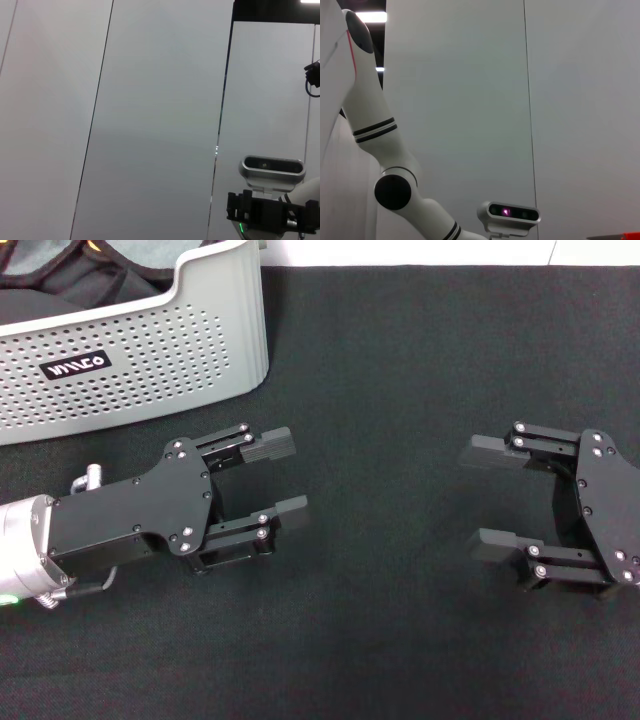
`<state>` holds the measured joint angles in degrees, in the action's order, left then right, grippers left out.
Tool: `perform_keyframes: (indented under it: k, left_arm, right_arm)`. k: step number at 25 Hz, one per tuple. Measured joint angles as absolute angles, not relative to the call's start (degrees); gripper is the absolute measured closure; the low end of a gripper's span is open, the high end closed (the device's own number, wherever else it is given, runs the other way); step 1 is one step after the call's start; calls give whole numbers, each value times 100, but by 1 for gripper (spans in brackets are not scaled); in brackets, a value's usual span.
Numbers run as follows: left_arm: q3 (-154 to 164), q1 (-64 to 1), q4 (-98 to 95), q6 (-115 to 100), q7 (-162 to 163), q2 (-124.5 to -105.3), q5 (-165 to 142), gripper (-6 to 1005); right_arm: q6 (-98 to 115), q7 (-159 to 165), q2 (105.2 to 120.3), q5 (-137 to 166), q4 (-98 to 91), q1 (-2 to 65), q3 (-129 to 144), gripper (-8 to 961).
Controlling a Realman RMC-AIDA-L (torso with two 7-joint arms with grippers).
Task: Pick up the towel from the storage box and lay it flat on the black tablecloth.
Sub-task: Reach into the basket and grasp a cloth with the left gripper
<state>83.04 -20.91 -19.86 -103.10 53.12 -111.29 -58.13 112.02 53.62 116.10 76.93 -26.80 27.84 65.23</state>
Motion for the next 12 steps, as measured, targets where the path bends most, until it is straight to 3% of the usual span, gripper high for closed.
perform_keyframes:
  k: [12]
  left_arm:
    - [8226, -2032, -1986, -10310, 5303, -11153, -5796, 306]
  right_arm:
    - [11175, 5361, 11610, 7693, -2677, 2819, 6528, 305]
